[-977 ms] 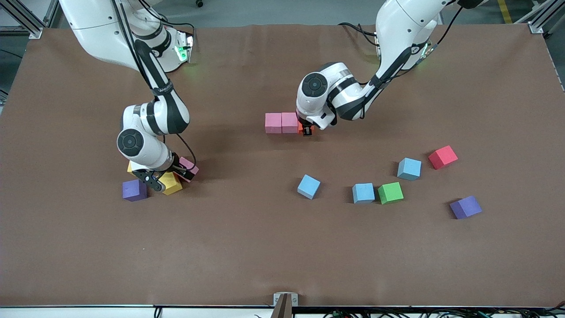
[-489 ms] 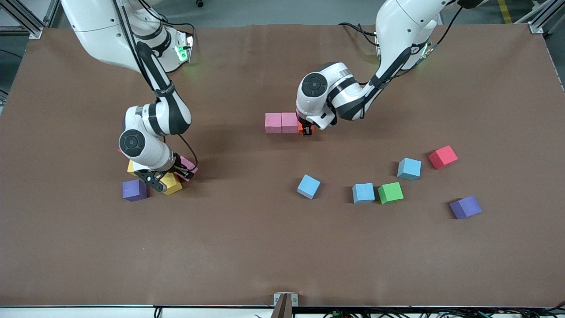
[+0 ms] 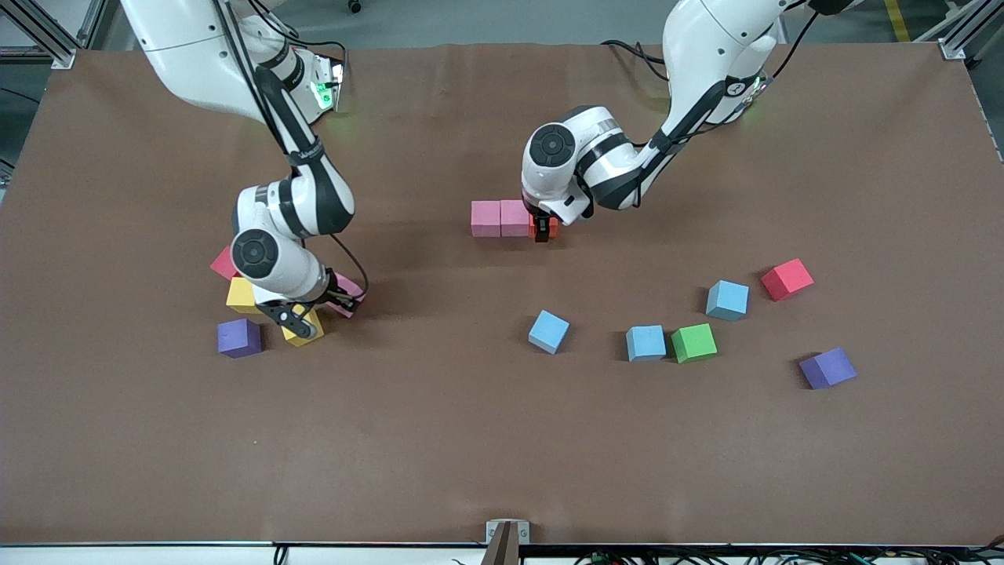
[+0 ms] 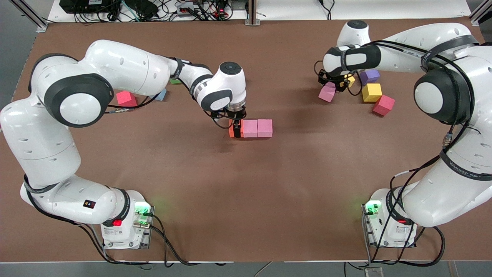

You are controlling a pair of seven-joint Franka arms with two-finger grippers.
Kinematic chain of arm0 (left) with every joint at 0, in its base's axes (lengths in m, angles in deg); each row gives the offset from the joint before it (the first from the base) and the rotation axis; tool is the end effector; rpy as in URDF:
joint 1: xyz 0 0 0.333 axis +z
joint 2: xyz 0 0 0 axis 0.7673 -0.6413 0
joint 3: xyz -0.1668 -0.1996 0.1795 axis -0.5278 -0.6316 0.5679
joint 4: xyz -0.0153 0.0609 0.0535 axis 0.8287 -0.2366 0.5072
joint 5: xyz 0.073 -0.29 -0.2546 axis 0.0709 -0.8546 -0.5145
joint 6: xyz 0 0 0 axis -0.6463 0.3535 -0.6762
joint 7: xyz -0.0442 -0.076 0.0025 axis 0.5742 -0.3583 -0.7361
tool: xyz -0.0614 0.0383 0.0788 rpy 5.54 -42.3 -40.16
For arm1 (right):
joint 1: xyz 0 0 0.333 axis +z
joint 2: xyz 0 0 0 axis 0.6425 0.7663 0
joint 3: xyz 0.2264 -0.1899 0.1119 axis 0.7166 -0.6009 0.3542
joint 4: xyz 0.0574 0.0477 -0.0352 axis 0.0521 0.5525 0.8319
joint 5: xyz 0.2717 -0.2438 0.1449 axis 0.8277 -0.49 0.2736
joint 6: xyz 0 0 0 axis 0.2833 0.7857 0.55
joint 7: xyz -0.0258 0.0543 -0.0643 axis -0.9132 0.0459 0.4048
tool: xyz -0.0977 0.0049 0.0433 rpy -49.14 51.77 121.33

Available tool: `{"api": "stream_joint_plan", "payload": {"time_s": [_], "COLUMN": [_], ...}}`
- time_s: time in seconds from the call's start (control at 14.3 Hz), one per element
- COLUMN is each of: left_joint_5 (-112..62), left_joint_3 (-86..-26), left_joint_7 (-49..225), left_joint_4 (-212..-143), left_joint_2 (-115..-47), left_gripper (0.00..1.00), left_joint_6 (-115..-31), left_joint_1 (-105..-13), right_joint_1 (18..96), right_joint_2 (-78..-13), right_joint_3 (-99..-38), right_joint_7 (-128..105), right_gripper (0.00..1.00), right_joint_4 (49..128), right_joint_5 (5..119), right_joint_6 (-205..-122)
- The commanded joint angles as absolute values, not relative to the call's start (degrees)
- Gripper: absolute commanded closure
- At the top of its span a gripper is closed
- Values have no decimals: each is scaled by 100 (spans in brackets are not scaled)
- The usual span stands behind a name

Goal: Arrange 11 blocks into digit 3
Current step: 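Place the orange block beside the pinks with the left gripper while right carries pink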

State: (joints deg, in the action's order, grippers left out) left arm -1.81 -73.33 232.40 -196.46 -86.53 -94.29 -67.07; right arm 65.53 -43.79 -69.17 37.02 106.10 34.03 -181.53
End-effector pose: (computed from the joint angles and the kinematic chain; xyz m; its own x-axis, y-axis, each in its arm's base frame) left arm 0.3554 -0.4557 0.2024 -0.0151 0.9998 -0.0099 0.9846 0.0132 -0.1743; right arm 0.5517 0.1957 0.2156 0.8533 -0.5029 -0.1380 -0.4995 -0.8642 0.0602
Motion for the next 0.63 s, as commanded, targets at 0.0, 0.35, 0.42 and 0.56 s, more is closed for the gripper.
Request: {"api": "stream_joint_plan", "payload": {"time_s": [0.0,0.35,0.42,0.56], "left_joint_5": [-261,-261,-261,-261], "left_joint_3": [-7503,-7574,-7574,-7574], "left_joint_7": [23296,23252,23234,23190], "left_joint_4": [-19696,-19617,-19582,-19355], "left_joint_2": [-8265,-7834,-7781,-7754], "left_gripper": [0,0,0,0], "left_joint_6": [-9013,-8555,-8502,-8319], "left_joint_1": [-6646,-6576,-6532,-6435], "right_joint_1": [6923,7688,7855,8162], "right_joint_2": [-4429,-4193,-4105,-3964], "right_joint_3": [-6923,-6871,-6871,-6871], "right_joint_7": [3643,2496,2335,2299], "right_gripper": [68,69,69,69], "right_joint_4": [10291,9905,9834,9816], "right_joint_5": [3510,3527,3527,3519], "right_joint_6": [-17793,-17890,-17986,-18415]}}
